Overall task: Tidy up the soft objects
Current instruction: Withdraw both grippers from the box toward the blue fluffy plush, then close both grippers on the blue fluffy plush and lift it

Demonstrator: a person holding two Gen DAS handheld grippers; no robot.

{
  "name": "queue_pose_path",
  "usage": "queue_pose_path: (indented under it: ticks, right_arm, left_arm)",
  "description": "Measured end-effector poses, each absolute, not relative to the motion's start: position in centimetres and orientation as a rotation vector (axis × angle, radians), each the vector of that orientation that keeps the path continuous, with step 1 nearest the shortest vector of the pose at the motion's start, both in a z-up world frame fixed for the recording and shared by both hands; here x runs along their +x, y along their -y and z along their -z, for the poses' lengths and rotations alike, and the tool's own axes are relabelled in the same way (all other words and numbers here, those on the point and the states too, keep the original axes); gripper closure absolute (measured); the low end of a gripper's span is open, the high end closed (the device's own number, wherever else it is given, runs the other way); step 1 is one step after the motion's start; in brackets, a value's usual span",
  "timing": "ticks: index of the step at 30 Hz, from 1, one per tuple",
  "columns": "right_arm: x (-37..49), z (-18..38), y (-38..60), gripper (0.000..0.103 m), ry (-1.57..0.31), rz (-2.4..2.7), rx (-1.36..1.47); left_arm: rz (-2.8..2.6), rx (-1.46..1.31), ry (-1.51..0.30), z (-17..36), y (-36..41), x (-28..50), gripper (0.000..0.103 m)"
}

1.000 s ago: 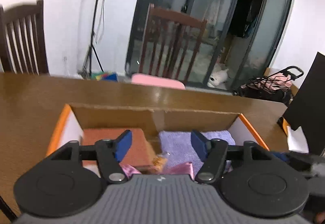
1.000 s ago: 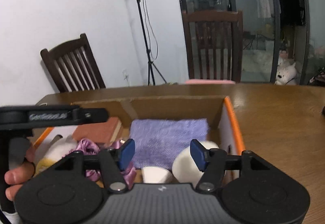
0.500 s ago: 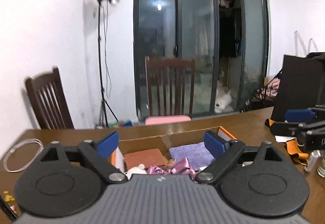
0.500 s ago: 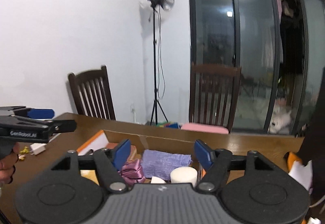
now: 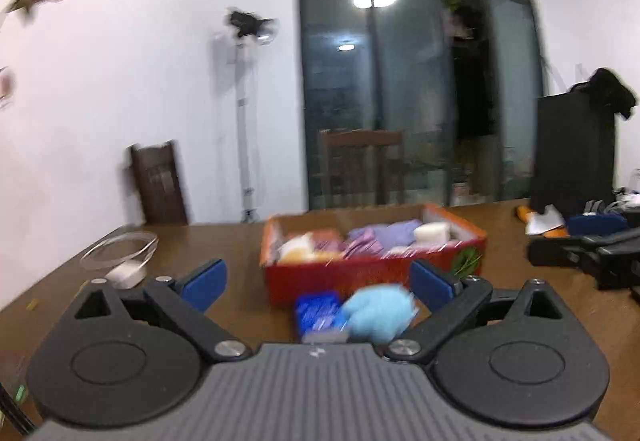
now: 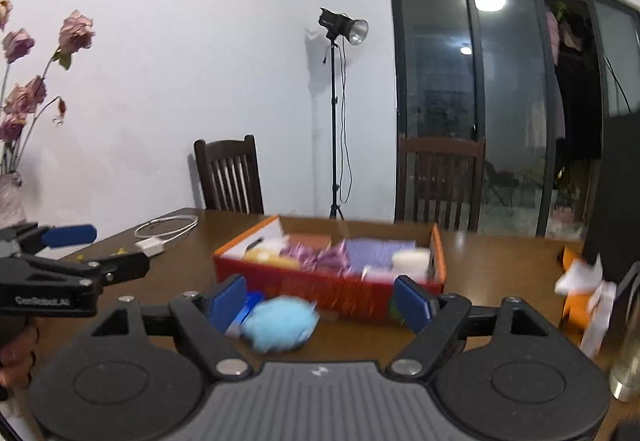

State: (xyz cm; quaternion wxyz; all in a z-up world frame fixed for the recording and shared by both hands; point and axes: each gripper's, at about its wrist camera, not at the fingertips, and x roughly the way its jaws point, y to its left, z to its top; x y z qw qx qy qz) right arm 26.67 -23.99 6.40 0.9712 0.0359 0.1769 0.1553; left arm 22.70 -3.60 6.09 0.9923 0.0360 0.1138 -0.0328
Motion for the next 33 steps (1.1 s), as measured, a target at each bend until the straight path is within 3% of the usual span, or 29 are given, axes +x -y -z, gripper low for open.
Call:
queue_pose_path:
  ticks: [7, 16, 33]
  right_arm:
    - [22.4, -1.8, 22.4, 0.023, -0.446, -0.325, 0.129]
    - [23.4, -0.4, 21.6, 0.023, -0.504, -0.287, 0.137]
    - [43.1, 2.0, 19.2, 0.025, -0.678, -0.355, 0.211]
  left_arm:
    - [0.038, 0.009, -0.354, -3.2, 1.9, 21.3, 0.003]
    - [0.066, -0.031, -0.387, -1.9, 0.7, 23.6, 0.003]
    - [0.127, -0.148, -0.466, -0.5, -1.1, 34.1, 0.003]
